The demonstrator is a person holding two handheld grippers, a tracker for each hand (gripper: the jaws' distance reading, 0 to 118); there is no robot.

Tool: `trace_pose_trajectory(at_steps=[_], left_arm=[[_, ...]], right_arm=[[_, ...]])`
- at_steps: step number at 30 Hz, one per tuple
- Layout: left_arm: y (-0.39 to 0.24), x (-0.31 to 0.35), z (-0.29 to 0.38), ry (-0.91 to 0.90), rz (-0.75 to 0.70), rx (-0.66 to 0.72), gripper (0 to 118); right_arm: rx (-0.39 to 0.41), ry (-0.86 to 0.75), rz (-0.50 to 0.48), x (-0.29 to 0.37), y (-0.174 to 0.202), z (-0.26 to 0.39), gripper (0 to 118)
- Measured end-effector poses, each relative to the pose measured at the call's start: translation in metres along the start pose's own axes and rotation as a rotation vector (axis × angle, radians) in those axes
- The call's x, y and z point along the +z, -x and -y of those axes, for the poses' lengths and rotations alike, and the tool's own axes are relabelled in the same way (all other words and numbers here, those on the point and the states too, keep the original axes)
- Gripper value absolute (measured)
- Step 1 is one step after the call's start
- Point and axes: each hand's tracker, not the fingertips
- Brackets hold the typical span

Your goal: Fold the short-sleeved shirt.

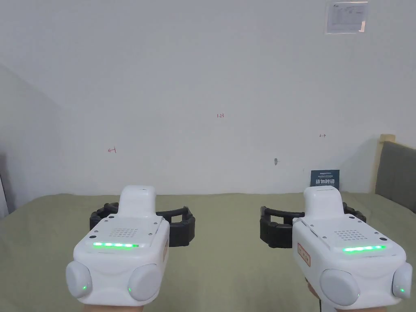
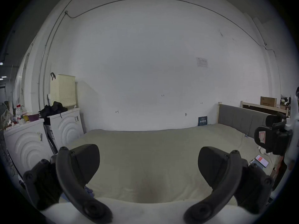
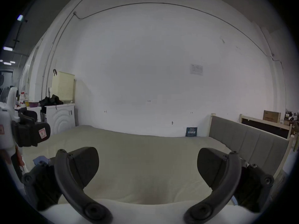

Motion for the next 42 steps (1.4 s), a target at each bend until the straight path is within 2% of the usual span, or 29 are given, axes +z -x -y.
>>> trace_pose_trajectory(at_steps=[5,8,12,17,20,23,27,30,32,34,36,42], left_arm=[[0.007,-0.004,-0.005,0.010,0.004,0.017,118],[0.009,-0.001,-0.008,0.023,0.018,0.030,118],[0.008,0.008,-0.011,0.012,0.013,0.024,118],[0.011,0.002,-0.013,0.007,0.006,0.009,118],[0.014,0.001,-0.015,0.002,0.006,0.009,118],[0.014,0.002,-0.016,0.003,0.001,0.012,118],[0.013,0.004,-0.016,0.013,0.016,0.017,118],[0.011,0.006,-0.017,0.012,0.022,0.015,118],[0.011,0.006,-0.018,0.008,0.020,0.015,118],[0.011,0.007,-0.020,0.008,0.016,0.017,118],[0.012,0.008,-0.020,0.007,0.017,0.020,118],[0.012,0.010,-0.020,0.016,0.026,0.023,118]], right_arm=[[0.014,0.003,-0.014,0.007,-0.001,-0.006,118],[0.005,0.081,0.059,0.008,0.002,-0.011,118],[-0.002,0.021,0.003,0.004,-0.008,-0.008,118],[0.111,0.000,0.062,0.009,-0.001,-0.010,118],[0.096,0.015,0.055,0.010,-0.003,-0.012,118],[0.032,0.045,0.056,0.011,-0.004,-0.015,118],[0.068,0.015,0.017,0.012,-0.004,-0.012,118],[0.028,0.025,-0.028,0.009,-0.003,-0.011,118],[0.036,0.029,-0.006,0.016,0.005,-0.018,118],[0.081,0.015,0.063,0.019,0.013,-0.020,118],[0.118,-0.005,0.085,0.018,0.017,-0.019,118],[0.051,0.031,0.055,0.014,0.012,-0.025,118]])
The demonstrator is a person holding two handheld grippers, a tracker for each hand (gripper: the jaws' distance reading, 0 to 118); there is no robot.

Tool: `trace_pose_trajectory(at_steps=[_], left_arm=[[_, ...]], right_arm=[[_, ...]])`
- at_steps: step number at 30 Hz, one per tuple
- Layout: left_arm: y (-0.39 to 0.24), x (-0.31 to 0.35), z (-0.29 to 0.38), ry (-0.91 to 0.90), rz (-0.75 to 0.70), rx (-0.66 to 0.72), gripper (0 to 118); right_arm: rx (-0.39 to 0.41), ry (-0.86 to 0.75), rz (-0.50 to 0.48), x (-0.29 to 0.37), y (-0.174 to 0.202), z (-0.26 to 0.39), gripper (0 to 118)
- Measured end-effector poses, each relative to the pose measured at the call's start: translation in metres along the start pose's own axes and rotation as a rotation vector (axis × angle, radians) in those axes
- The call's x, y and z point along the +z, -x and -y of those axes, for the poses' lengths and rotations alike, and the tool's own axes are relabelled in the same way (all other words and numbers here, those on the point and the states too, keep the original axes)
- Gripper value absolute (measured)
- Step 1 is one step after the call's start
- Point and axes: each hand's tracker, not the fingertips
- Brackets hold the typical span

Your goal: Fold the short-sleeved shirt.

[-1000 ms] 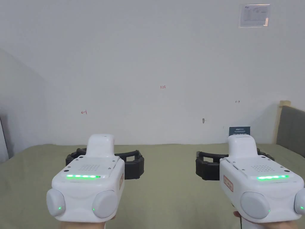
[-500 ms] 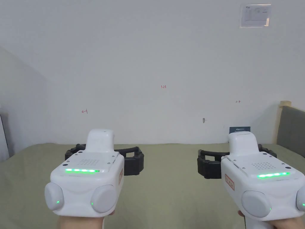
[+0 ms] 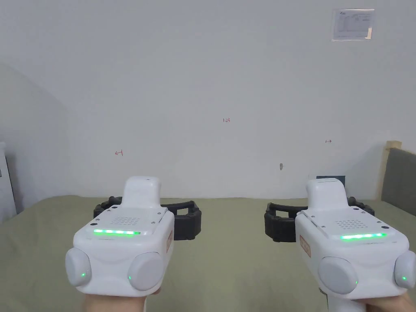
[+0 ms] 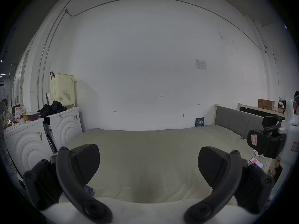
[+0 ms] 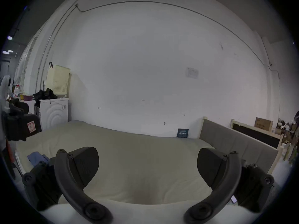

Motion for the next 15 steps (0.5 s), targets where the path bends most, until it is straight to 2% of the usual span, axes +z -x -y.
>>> trace_pose_trajectory(at_steps=[7,15], left_arm=[[-0.0018,0.0037,0.0004,-0.037,0.001,0.004,118],[-0.0037,0.0043,-0.0026,-0.026,-0.002,-0.002,118]], right_arm=[[0.013,0.020,-0.003,0.0002,0.0017,0.0018,118],[-0.023,0.014,-0.012,-0.0042,-0.0006,0.0012,118]])
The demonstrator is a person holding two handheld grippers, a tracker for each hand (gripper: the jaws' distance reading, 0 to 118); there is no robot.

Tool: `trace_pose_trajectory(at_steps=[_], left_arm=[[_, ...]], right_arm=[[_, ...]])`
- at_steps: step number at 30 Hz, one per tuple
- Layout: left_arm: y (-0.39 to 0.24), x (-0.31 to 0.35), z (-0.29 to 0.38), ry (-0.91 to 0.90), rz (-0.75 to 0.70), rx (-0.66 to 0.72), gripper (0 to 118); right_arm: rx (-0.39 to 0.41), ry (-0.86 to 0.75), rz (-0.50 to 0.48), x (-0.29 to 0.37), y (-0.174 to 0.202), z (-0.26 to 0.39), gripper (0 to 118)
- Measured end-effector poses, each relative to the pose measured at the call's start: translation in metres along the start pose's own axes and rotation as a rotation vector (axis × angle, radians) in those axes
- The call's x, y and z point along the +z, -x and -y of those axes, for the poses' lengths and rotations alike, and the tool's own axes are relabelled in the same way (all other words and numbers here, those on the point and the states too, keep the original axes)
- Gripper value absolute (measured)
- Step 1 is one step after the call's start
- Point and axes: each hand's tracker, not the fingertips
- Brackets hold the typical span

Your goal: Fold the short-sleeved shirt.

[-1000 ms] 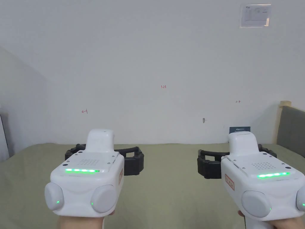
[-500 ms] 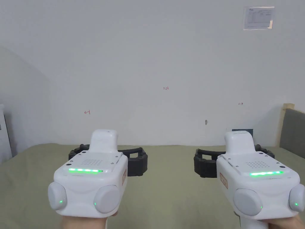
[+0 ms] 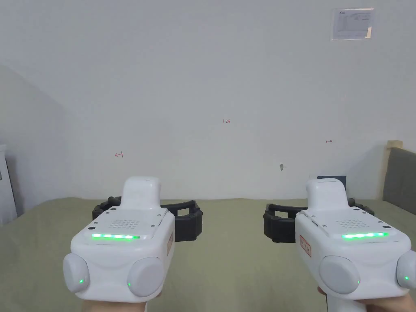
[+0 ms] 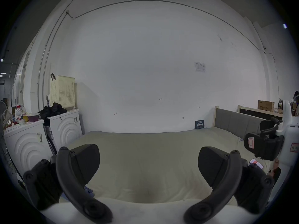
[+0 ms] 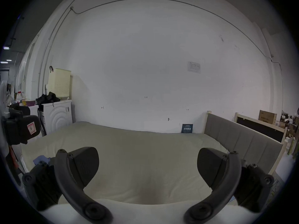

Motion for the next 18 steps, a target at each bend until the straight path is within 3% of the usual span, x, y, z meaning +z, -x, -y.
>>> trace_pose_trajectory(at_steps=[18], left_arm=[[-0.0008,-0.0055,0.0058,0.016,0.012,0.002,118]], right_arm=[[0.044,0.009,0.022,-0.0037,0.0006,0.0077,118]])
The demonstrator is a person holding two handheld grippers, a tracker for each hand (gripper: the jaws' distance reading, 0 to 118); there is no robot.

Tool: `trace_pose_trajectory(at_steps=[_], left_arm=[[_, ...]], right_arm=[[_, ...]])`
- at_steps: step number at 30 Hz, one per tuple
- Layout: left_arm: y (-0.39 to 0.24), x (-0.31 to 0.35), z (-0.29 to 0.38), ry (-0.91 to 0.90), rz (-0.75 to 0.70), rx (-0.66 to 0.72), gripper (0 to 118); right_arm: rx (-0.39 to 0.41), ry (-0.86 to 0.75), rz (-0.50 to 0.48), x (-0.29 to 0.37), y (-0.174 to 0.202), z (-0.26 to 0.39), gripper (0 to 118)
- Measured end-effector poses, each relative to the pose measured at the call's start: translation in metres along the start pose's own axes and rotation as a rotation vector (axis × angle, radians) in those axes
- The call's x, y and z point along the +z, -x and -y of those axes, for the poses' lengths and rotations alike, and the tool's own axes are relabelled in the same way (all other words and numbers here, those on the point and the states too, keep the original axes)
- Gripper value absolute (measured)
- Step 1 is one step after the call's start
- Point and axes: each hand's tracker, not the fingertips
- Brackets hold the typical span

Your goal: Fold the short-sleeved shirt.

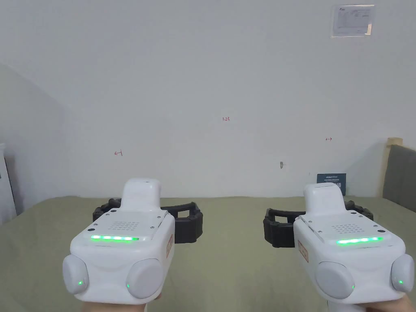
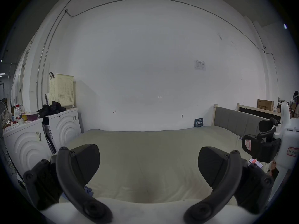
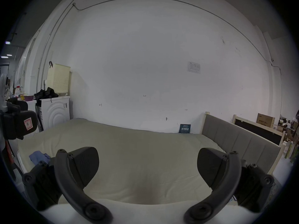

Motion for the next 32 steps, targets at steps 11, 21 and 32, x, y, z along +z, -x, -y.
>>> trace_pose_trajectory(at_steps=[11,21,32], left_arm=[[-0.003,-0.002,0.003,0.023,0.009,0.023,118],[-0.010,0.002,0.006,0.035,0.012,0.024,118],[-0.011,-0.002,0.012,0.060,0.018,0.020,118]], right_arm=[[0.000,0.028,0.012,-0.006,-0.001,0.003,118],[-0.049,0.040,-0.020,-0.010,-0.006,0.005,118],[-0.053,0.043,-0.036,-0.015,-0.007,0.009,118]])
